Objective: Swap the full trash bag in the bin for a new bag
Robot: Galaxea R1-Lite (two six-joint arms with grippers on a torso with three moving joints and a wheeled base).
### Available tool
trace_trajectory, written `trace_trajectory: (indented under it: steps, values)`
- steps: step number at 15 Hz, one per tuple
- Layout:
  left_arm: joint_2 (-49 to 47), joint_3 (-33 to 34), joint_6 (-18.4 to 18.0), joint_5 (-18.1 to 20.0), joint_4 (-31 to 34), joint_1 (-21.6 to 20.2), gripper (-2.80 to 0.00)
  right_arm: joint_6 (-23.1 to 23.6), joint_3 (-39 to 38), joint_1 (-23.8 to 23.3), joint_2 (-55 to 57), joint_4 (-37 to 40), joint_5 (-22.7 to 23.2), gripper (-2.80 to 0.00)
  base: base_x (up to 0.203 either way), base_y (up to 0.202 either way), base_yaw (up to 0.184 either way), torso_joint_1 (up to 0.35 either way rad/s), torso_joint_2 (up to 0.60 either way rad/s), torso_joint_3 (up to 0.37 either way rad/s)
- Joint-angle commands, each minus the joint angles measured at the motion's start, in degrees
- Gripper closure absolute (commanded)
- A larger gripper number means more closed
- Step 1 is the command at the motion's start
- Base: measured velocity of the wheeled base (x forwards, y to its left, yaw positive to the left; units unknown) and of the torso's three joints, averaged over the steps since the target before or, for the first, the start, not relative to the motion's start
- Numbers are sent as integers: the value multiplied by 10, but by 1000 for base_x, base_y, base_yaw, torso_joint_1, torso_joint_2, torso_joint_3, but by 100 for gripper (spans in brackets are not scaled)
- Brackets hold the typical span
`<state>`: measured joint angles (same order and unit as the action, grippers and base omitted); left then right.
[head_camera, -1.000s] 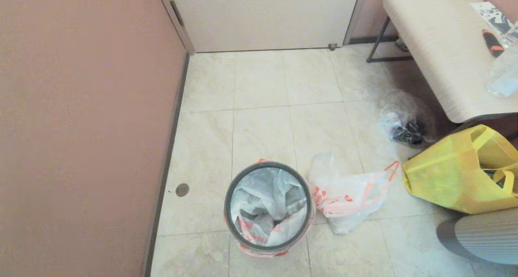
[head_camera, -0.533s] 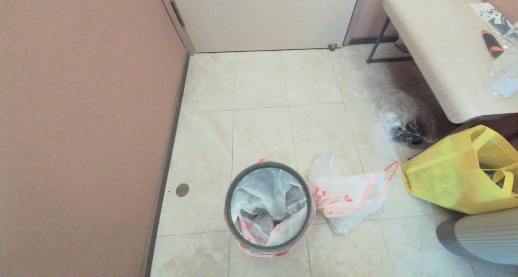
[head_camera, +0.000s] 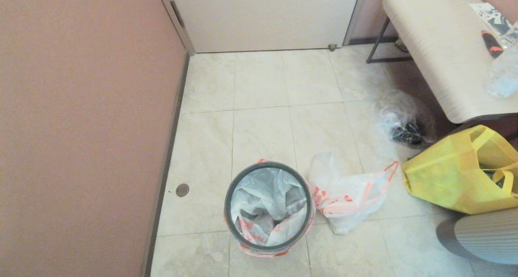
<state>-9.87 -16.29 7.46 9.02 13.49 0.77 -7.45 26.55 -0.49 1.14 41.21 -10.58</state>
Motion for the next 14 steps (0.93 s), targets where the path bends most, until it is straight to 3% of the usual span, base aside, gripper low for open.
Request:
trace_trajectory:
  steps: [1,2,4,6,8,11,13,14]
  values:
    - [56,60,-7,-5,-69,-2,0,22,-60,-1,-11,-81,10,0,0,0,0,0,0,0]
    - [82,75,-12,-10,-91,-3,0,40,-94,-1,-11,-118,14,0,0,0,0,0,0,0]
    - [99,113,-18,-65,-109,-7,0,64,-171,-1,-11,-253,26,0,0,0,0,0,0,0]
    - [97,146,-24,-79,-122,-6,0,97,-219,-1,-11,-343,59,0,0,0,0,0,0,0]
    - [98,145,-26,-79,-125,-6,0,103,-235,-1,-11,-359,98,0,0,0,0,0,0,0]
    - [98,145,-19,-81,-123,-6,0,135,-265,-1,-11,-412,120,0,0,0,0,0,0,0]
    - [98,147,16,-92,-125,-6,0,106,-265,-1,-11,-411,119,0,0,0,0,0,0,0]
    - [98,149,73,-101,-125,-6,0,98,-265,-1,-11,-411,117,0,0,0,0,0,0,0]
